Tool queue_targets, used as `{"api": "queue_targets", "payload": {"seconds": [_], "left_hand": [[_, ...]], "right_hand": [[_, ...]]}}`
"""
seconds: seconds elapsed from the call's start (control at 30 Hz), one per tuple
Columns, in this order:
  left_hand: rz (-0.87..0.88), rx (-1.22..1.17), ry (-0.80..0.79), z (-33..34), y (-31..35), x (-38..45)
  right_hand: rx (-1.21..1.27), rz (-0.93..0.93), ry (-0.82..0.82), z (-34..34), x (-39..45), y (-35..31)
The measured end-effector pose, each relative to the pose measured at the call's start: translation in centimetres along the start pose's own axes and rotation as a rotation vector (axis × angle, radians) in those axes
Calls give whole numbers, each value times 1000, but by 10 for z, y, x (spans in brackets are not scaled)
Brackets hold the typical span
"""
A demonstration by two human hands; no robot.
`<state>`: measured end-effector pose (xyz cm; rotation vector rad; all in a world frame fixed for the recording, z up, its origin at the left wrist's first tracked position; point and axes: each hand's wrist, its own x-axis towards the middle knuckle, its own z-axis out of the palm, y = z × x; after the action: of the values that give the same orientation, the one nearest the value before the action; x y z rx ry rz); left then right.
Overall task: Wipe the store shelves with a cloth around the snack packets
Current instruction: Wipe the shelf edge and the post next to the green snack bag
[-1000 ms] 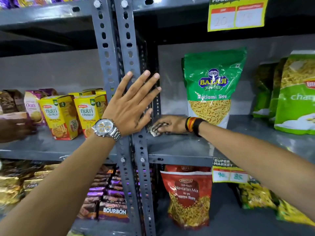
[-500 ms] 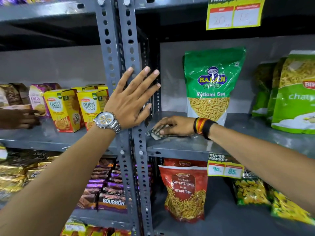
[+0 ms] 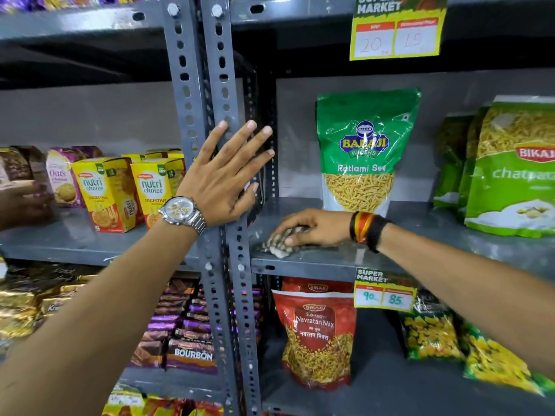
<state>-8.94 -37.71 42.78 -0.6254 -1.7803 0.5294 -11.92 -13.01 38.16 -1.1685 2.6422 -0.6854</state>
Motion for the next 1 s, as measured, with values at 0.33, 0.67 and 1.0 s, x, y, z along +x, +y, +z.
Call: {"api": "queue_targets", "payload": {"seconds": [0.33,0.67,1.0], "left_hand": [[-6,-2,-26,-5,0,-1],[-30,-9,-31,-6,3,-1],[-43,-4,-30,-6,6,1]], "right_hand": [[-26,150,237,10,19,16],[-5,172,312,-2,-24,21],[58,156,330,-7,-42,5]]}}
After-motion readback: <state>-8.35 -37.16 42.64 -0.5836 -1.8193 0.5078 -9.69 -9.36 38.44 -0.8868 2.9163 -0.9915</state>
